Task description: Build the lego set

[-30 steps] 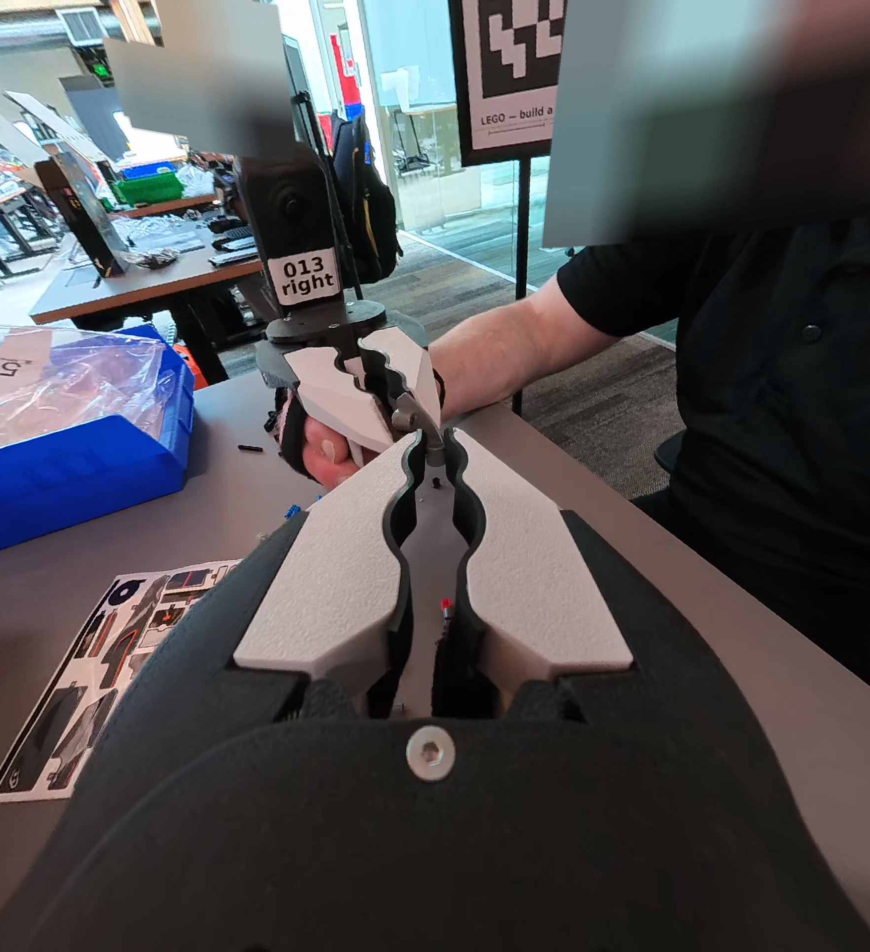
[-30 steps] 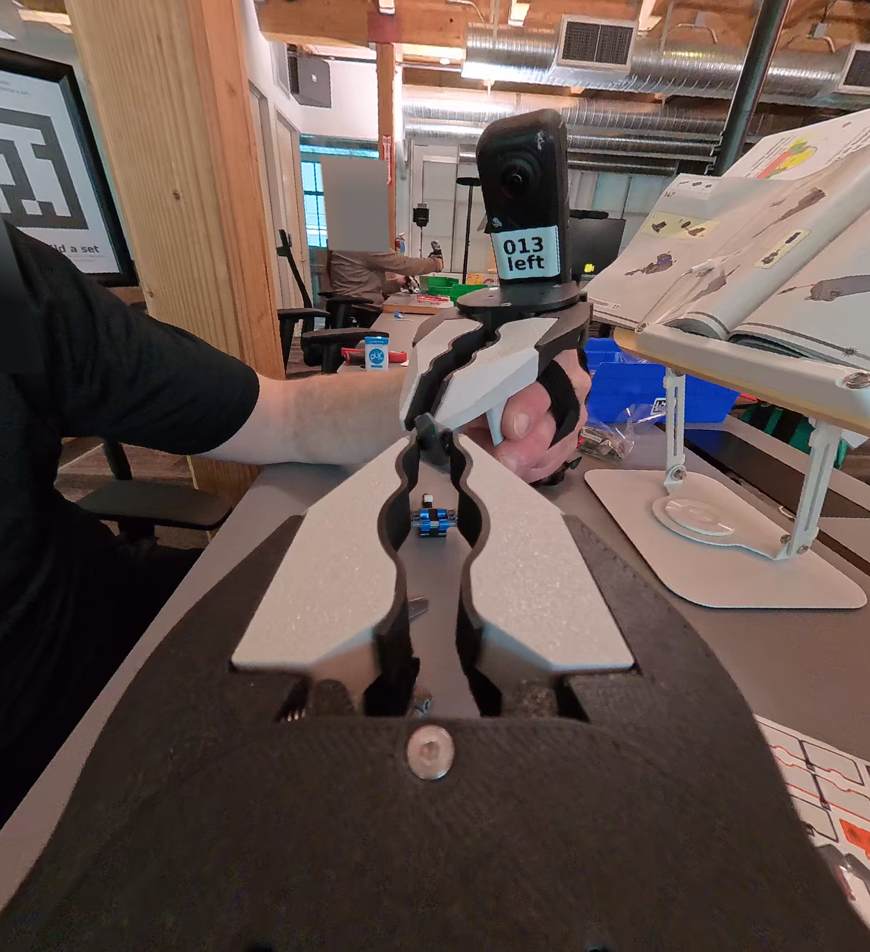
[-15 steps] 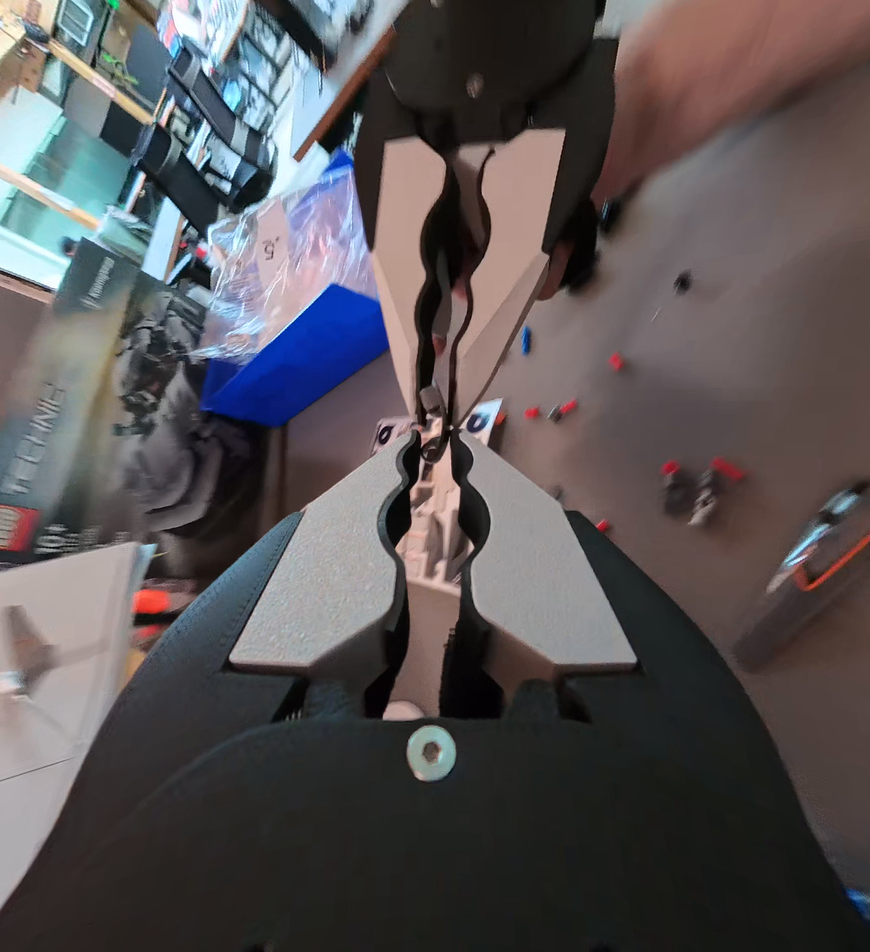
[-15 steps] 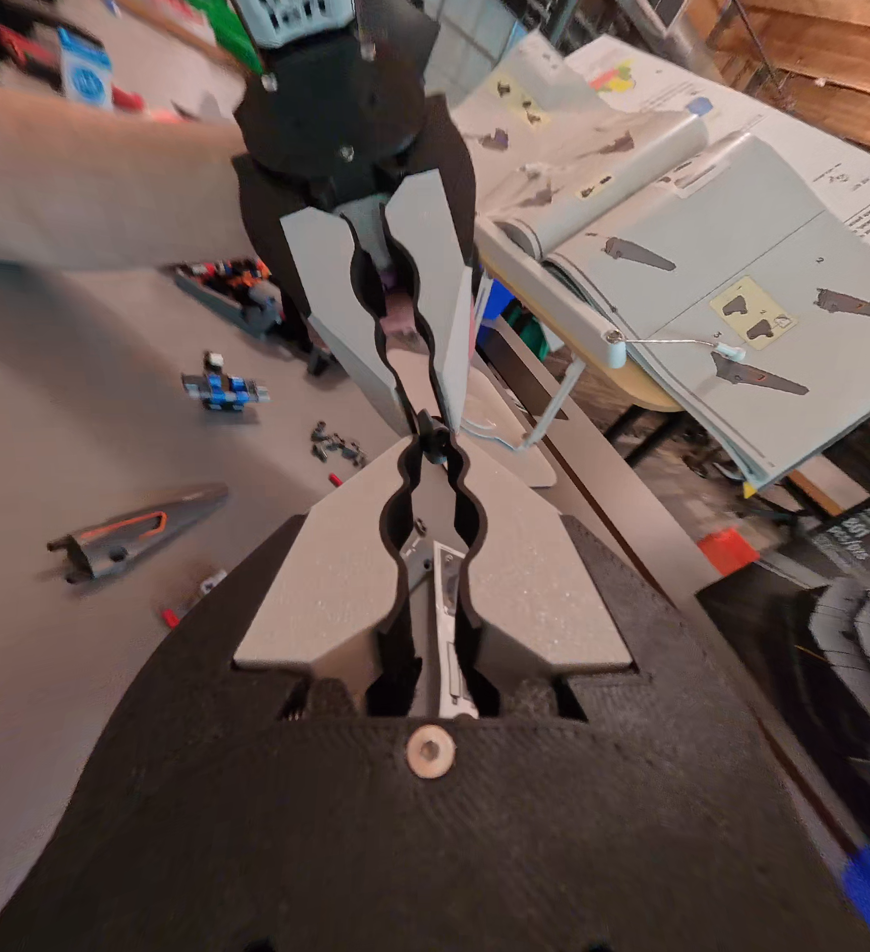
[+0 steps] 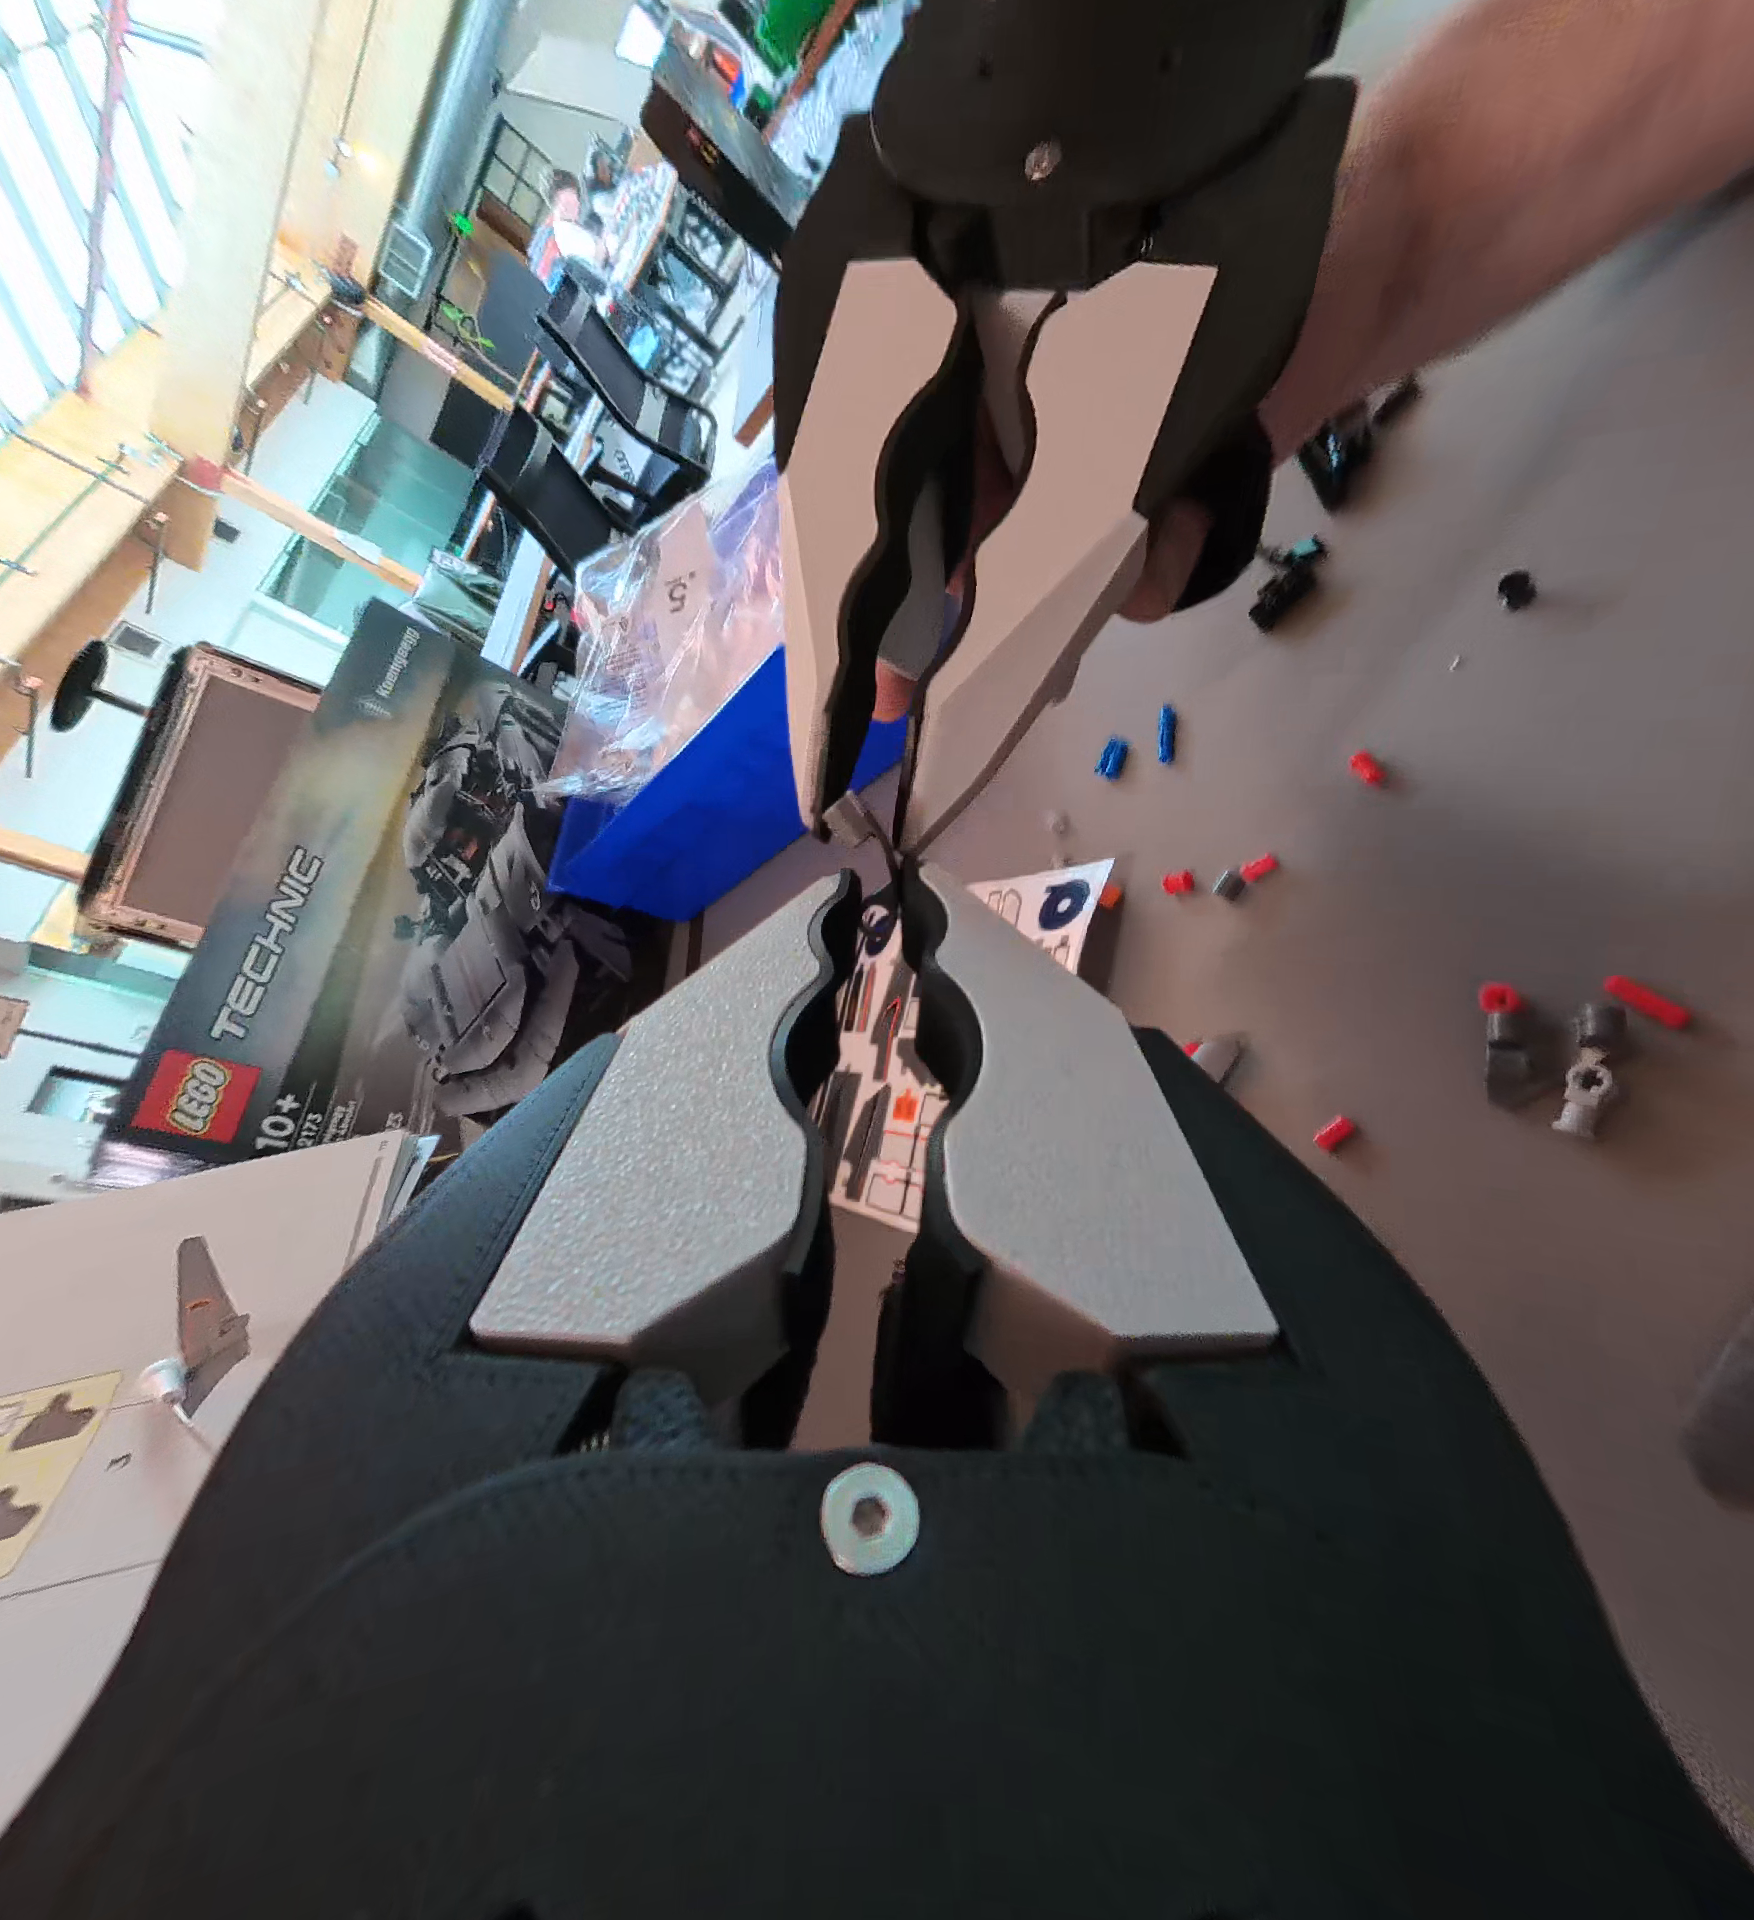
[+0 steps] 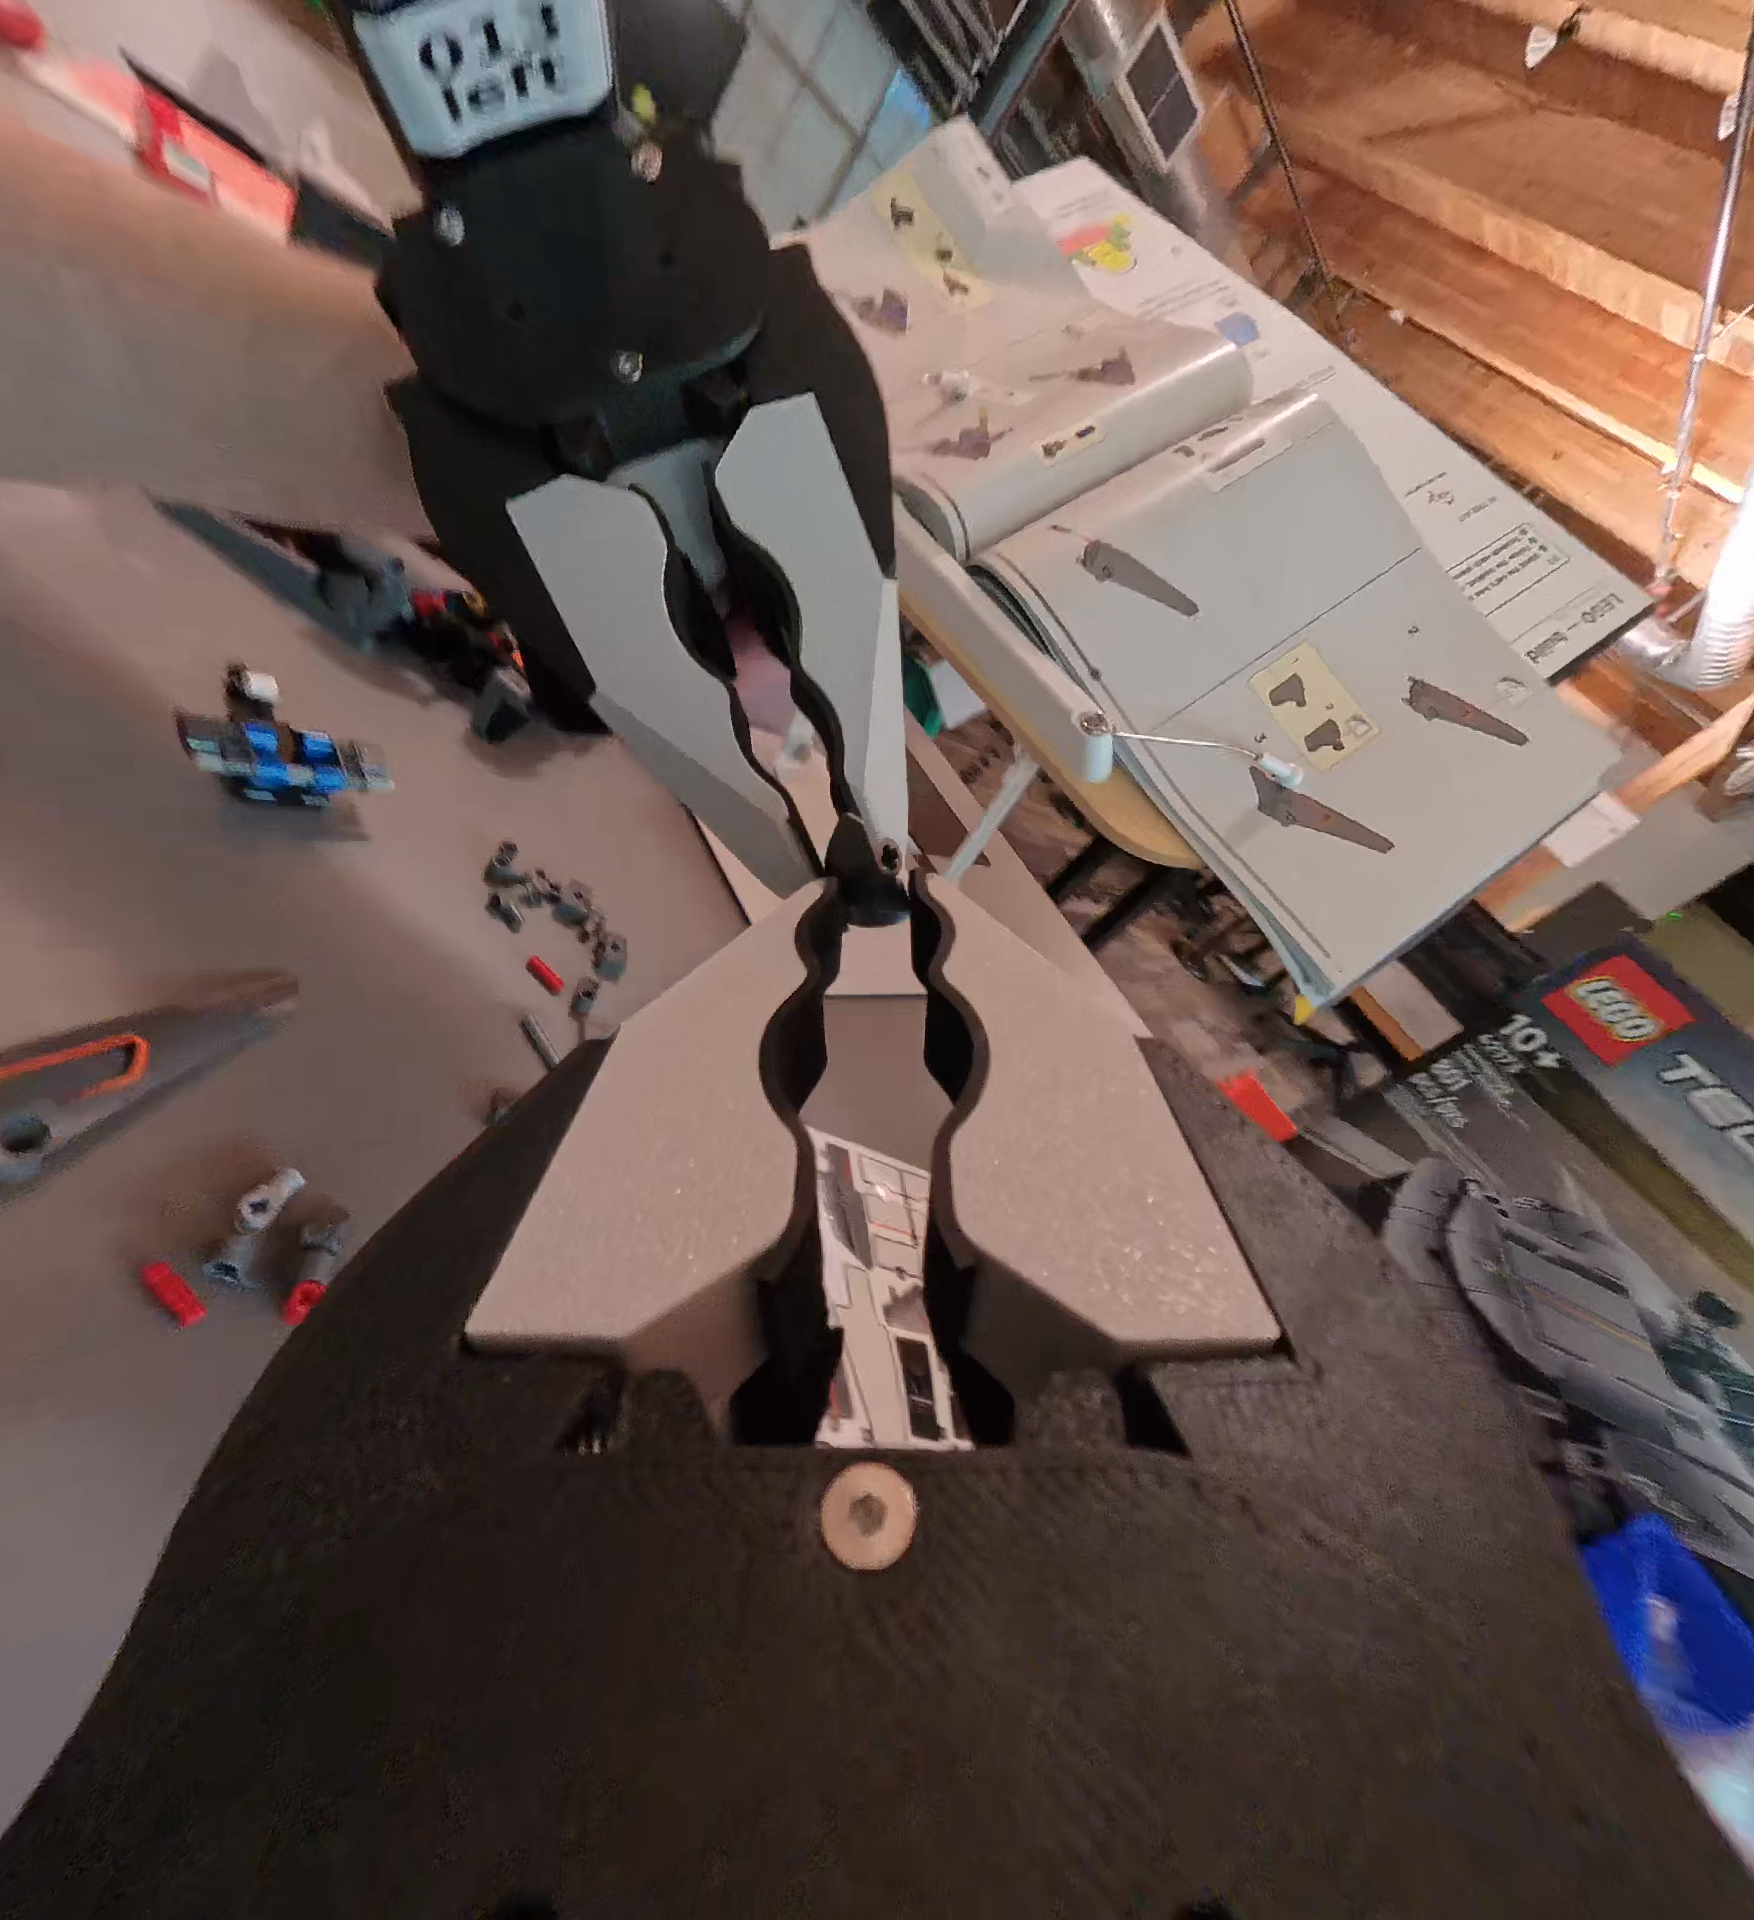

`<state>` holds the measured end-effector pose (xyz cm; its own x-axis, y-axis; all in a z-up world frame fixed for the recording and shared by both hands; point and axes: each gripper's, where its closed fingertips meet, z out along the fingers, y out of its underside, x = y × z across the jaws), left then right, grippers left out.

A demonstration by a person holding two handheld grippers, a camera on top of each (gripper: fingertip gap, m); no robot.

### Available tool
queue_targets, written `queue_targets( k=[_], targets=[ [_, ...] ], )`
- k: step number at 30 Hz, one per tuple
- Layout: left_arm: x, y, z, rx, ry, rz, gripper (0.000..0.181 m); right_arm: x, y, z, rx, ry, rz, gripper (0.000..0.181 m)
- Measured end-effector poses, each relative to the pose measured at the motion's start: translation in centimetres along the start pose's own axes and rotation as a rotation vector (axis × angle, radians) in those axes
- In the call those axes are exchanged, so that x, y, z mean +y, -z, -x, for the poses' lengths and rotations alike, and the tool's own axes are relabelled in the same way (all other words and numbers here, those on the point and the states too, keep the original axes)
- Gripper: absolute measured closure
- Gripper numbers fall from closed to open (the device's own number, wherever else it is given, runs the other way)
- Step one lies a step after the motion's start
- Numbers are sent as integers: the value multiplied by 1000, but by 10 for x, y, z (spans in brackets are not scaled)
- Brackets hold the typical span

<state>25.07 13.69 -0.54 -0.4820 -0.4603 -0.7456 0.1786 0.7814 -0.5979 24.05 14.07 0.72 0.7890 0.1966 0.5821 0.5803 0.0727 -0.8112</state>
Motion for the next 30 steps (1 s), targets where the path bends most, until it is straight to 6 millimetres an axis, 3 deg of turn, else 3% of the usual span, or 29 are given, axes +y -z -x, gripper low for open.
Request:
queue_targets(
  k=[8, 12, 14, 17, 30],
  targets=[
    [-18, 9, 9, -11, 100, -121, 177, -14, 11, -13, -75, -261, -160, 159],
    [-24, 10, 7, 8, 126, -160, 177, -19, 13, -7, -189, -392, -223, 158],
    [-24, 7, 3, 18, 114, -153, 177, -22, 14, -2, -240, -431, -252, 166],
    [-25, 5, 1, 21, 118, -164, 177, -21, 15, -4, -249, -455, -261, 175],
    [-21, 1, 5, 5, 180, -161, 175, -18, 15, -7, -214, -423, -242, 177]
  ],
)
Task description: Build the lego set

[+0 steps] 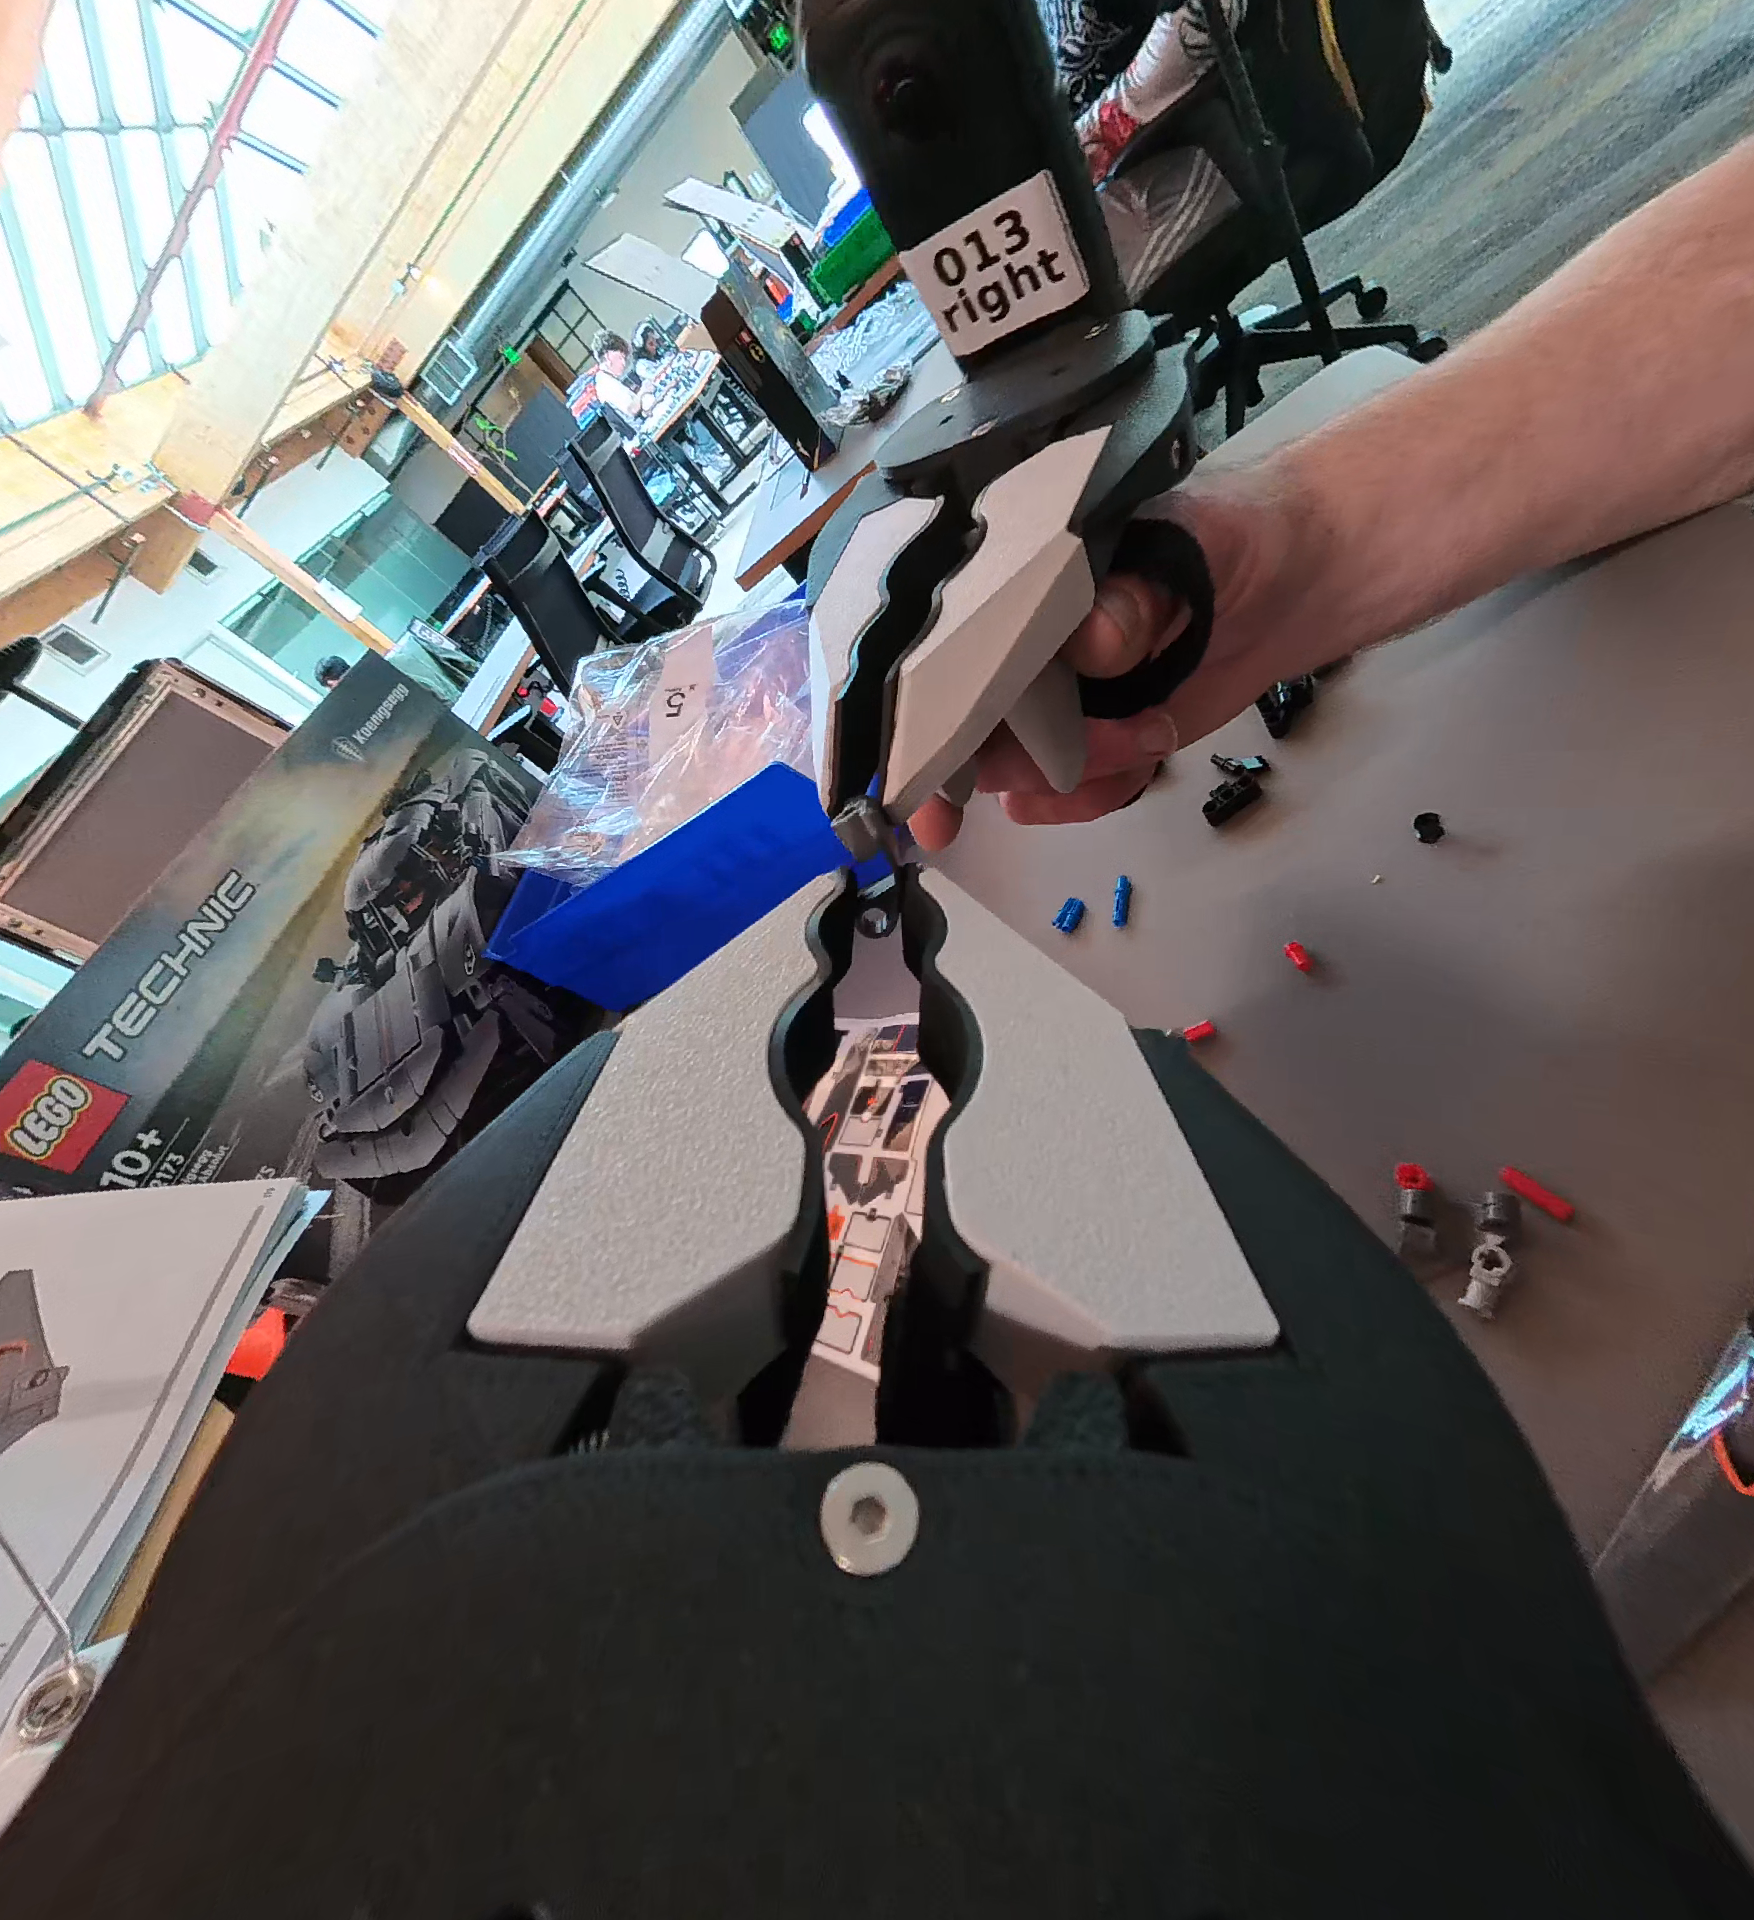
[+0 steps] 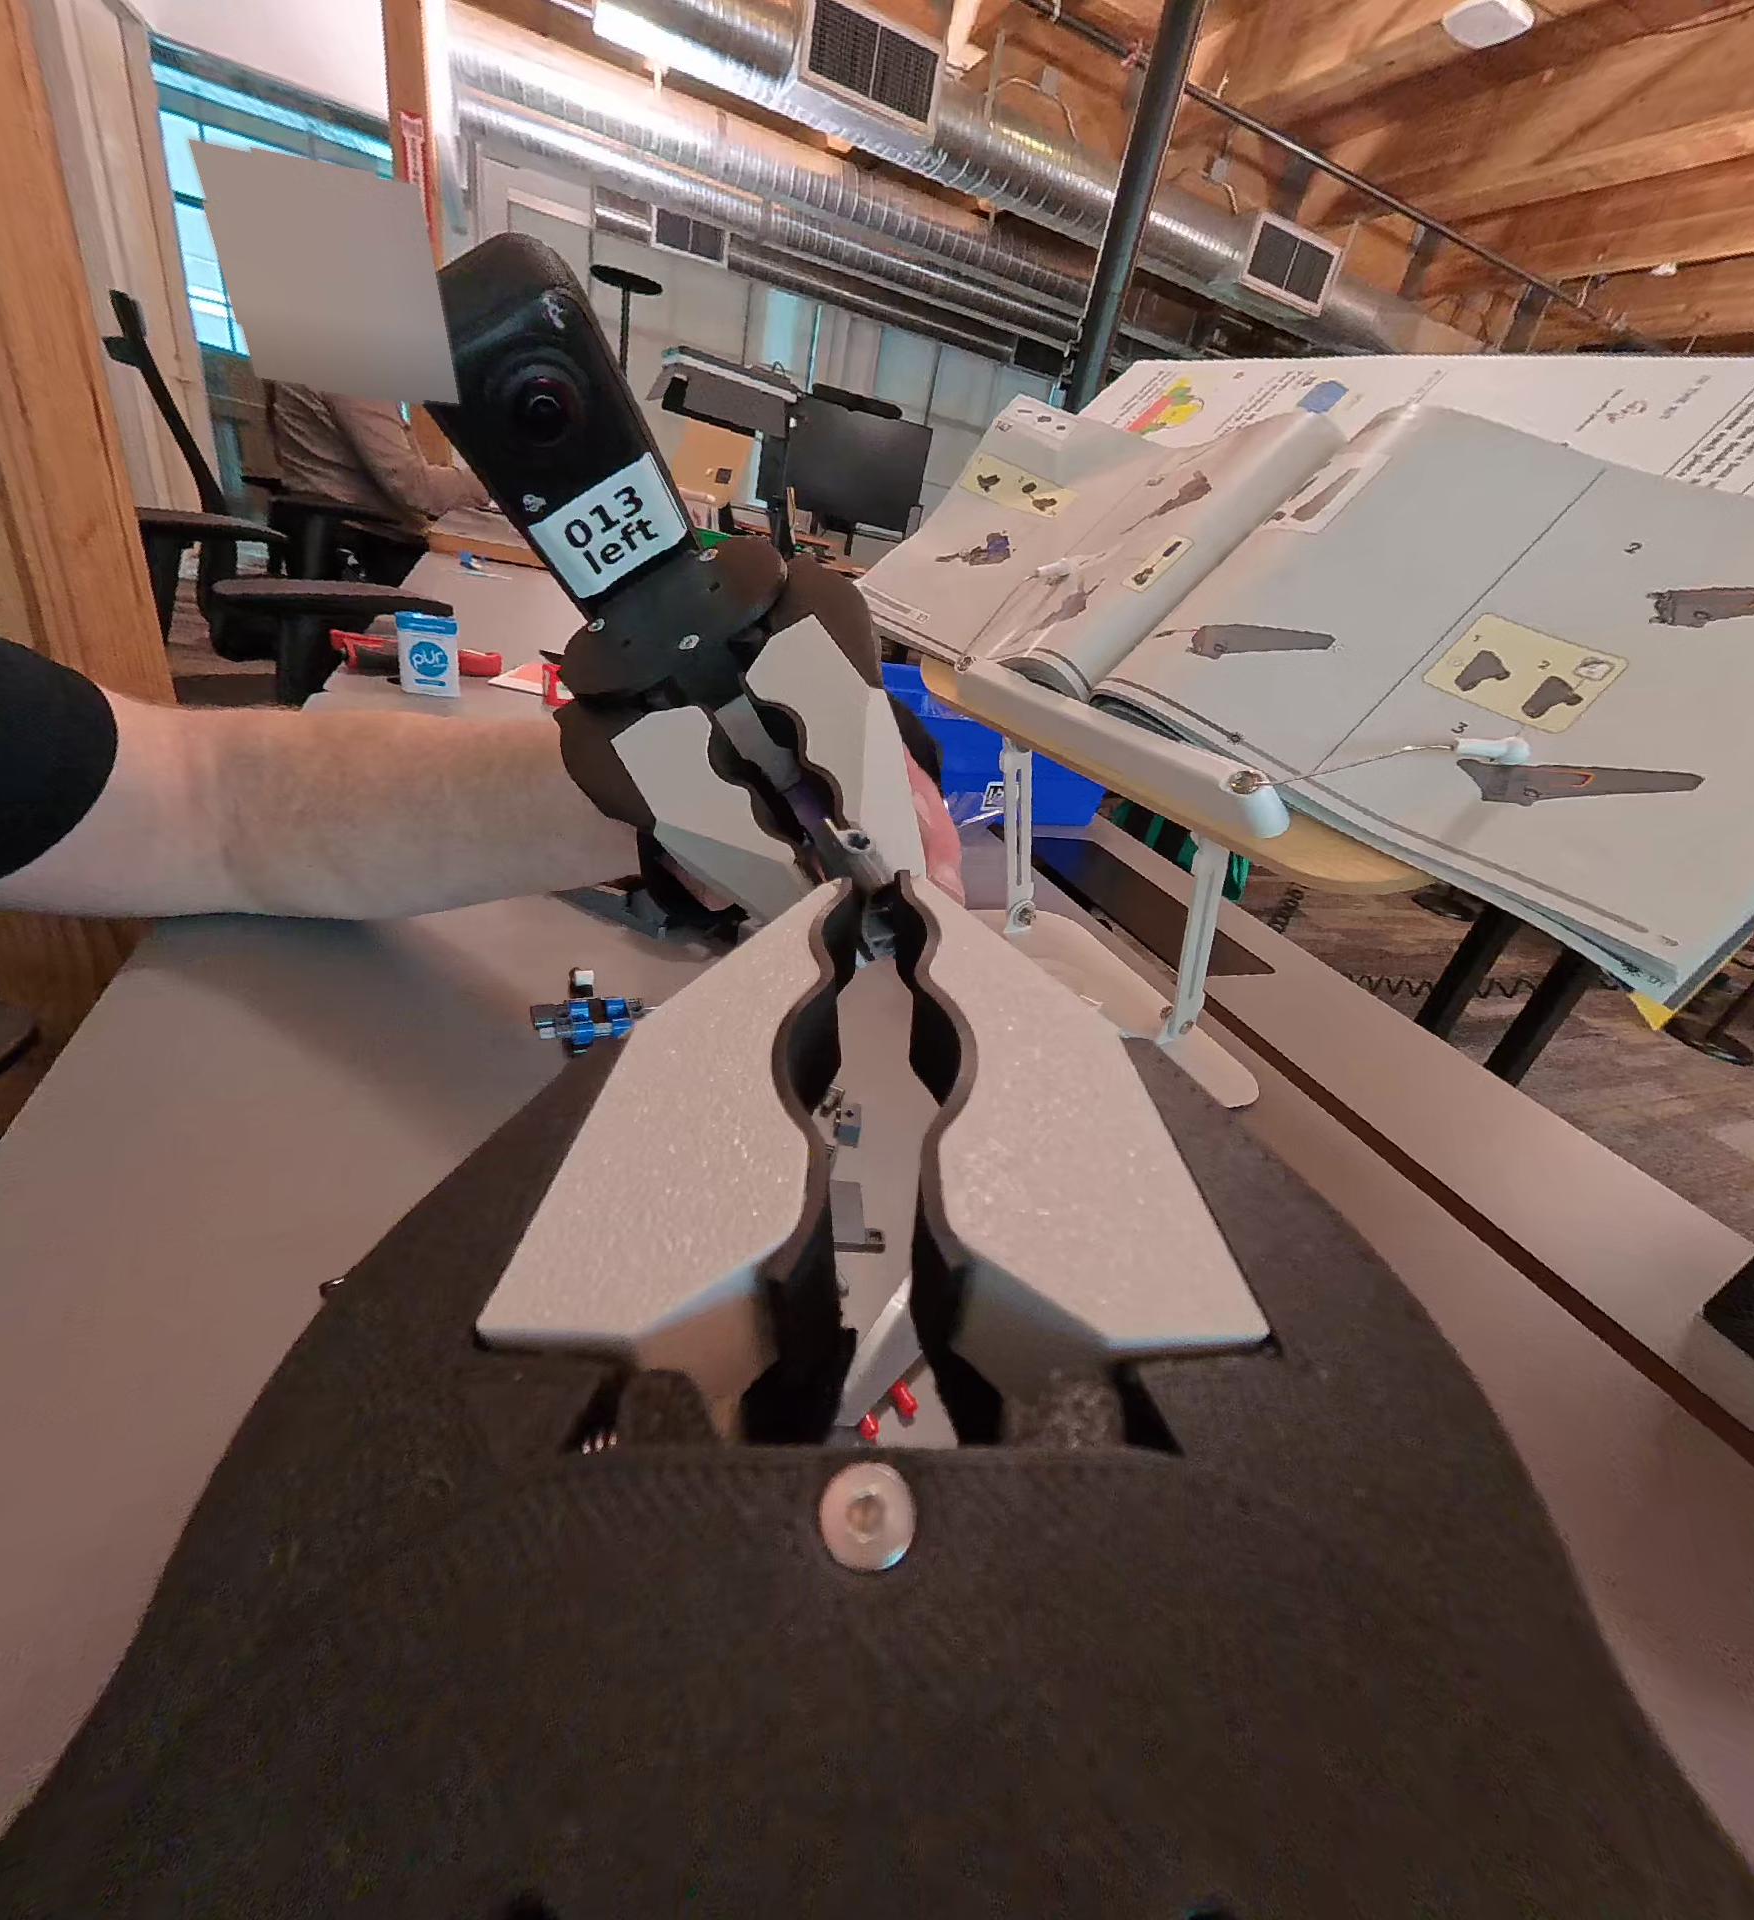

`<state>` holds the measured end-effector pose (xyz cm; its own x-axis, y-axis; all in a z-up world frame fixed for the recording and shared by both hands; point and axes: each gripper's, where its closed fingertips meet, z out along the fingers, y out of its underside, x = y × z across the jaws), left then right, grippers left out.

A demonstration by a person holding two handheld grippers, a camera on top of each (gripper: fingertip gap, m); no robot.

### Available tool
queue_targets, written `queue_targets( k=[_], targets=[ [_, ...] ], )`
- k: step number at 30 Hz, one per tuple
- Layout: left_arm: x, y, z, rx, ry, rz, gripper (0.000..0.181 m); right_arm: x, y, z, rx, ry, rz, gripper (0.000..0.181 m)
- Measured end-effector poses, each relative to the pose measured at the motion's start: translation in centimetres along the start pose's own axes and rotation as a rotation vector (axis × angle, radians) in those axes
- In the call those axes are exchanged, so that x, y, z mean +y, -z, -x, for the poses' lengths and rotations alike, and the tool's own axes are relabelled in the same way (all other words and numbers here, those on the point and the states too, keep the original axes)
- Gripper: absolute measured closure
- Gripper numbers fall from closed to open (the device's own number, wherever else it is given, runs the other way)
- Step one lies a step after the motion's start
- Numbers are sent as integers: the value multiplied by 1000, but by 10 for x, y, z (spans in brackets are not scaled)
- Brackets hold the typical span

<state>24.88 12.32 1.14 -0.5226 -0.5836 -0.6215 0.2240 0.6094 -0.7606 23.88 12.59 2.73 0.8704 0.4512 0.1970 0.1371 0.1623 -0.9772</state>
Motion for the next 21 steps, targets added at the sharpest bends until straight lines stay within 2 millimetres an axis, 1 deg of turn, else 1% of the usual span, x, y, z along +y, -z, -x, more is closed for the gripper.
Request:
queue_targets(
  k=[6, 12, 17, 21],
  targets=[
    [7, 1, 6, -23, 13, 31, 172, -4, 4, -8, 44, 5, -13, 178],
    [2, 7, 14, -51, -8, 46, 171, -2, 6, -17, 120, 66, 15, 178],
    [2, 12, 20, -85, -46, 70, 170, 3, 4, -21, 212, 209, 81, 178],
    [1, 11, 19, -93, -89, 95, 170, 9, 2, -22, 275, 352, 150, 178]
  ],
)
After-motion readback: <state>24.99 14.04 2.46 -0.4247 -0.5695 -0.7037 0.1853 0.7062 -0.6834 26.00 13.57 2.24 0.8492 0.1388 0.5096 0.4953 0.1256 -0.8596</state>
